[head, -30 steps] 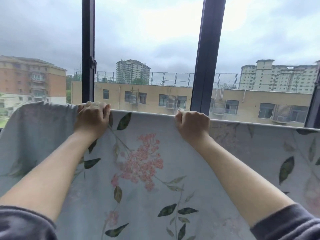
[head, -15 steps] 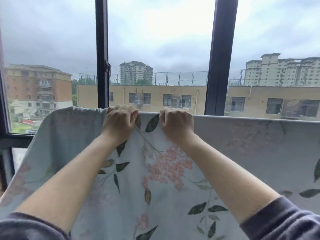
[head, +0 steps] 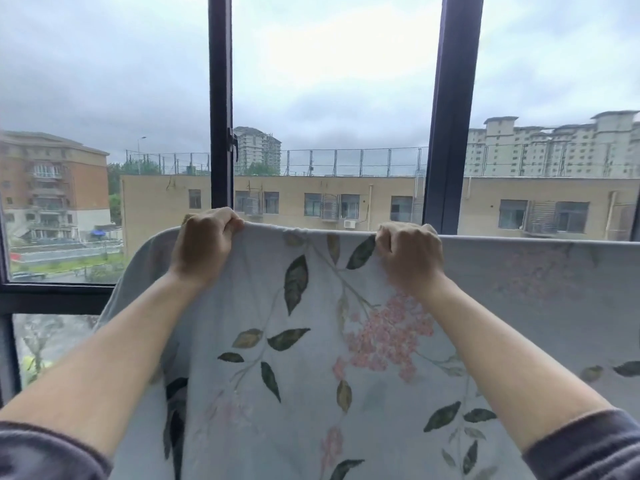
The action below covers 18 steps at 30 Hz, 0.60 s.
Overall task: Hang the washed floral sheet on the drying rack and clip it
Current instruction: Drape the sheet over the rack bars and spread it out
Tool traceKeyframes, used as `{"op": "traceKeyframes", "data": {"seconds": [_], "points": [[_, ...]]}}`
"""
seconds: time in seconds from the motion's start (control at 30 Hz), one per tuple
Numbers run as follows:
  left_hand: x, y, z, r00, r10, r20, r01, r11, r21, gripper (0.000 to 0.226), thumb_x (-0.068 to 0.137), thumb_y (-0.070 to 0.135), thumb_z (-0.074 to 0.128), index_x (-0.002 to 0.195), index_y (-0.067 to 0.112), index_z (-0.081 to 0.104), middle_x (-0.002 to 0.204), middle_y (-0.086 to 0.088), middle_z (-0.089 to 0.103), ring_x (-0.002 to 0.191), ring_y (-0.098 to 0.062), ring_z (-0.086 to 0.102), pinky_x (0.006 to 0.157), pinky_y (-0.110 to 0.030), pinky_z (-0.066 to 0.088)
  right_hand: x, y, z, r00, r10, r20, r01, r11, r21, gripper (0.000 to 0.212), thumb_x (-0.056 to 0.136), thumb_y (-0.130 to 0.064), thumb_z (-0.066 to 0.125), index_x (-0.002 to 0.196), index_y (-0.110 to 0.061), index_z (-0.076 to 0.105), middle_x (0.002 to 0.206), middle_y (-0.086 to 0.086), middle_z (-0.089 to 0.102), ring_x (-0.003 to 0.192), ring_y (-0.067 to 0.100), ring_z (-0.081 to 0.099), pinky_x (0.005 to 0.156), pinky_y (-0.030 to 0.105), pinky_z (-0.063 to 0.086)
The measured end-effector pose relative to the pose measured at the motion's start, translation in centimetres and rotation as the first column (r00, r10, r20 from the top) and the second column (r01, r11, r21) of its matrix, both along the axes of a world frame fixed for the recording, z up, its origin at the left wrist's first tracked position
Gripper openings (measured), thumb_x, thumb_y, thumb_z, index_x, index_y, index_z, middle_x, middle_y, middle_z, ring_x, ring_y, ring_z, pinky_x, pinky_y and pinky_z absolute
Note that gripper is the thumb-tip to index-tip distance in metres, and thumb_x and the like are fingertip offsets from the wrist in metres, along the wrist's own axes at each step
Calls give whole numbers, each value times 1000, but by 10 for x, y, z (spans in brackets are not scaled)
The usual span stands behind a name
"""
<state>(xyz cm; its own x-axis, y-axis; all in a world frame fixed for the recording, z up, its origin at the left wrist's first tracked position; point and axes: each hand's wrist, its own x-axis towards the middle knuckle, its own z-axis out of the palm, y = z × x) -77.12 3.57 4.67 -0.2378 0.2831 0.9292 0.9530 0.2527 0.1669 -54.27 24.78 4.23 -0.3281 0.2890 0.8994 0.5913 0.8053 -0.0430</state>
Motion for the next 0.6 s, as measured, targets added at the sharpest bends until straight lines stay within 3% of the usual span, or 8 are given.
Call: {"op": "traceKeyframes", "data": {"seconds": [0.1, 0.17, 0.3, 0.47, 0.6], "points": [[-10, -7, -5, 999, 23, 27, -24, 998, 61, 15, 93, 13, 55, 81, 11, 64, 81, -12, 69, 75, -33, 62, 78, -40, 46, 2, 0, -2, 1000, -3, -3, 4, 1000, 13, 45, 91, -39, 18, 66, -24, 51, 74, 1, 68, 72, 25, 61, 78, 35, 37], [-11, -5, -7, 997, 30, 65, -35, 997, 74, 22, 96, 18, 51, 77, 8, 59, 78, -13, 66, 74, -34, 60, 74, -38, 42, 0, -1, -2, 1000, -25, 10, 25, 1000, 1, 47, 95, -35, 23, 72, -18, 61, 80, 3, 70, 77, 26, 62, 82, 36, 37], [-1, 3, -8, 994, 72, 85, -72, 997, 0, 28, 98, 21, 43, 74, 8, 52, 74, -6, 56, 81, -27, 50, 71, -34, 29, -6, -9, 4, 995, -67, 79, 70, 997, -32, 51, 93, -38, 16, 73, -18, 59, 80, 4, 69, 76, 27, 61, 82, 36, 36], [5, 6, -8, 994, 71, 86, -67, 997, -49, 27, 98, 22, 41, 78, 8, 53, 79, -8, 61, 84, -27, 49, 73, -35, 31, -57, -57, 13, 968, 75, 241, -76, 997, -2, 42, 100, -36, 25, 84, -17, 60, 76, 3, 63, 69, 23, 57, 74, 33, 44], [5, -4, -5, 990, -16, 140, 24, 998, -57, 22, 98, 22, 40, 94, 11, 59, 96, -9, 63, 95, -28, 54, 82, -37, 39, -95, -78, 12, 966, 89, 244, -107, 992, 62, 46, 100, -40, 23, 89, -17, 62, 77, 2, 66, 70, 23, 61, 66, 30, 43]]}}
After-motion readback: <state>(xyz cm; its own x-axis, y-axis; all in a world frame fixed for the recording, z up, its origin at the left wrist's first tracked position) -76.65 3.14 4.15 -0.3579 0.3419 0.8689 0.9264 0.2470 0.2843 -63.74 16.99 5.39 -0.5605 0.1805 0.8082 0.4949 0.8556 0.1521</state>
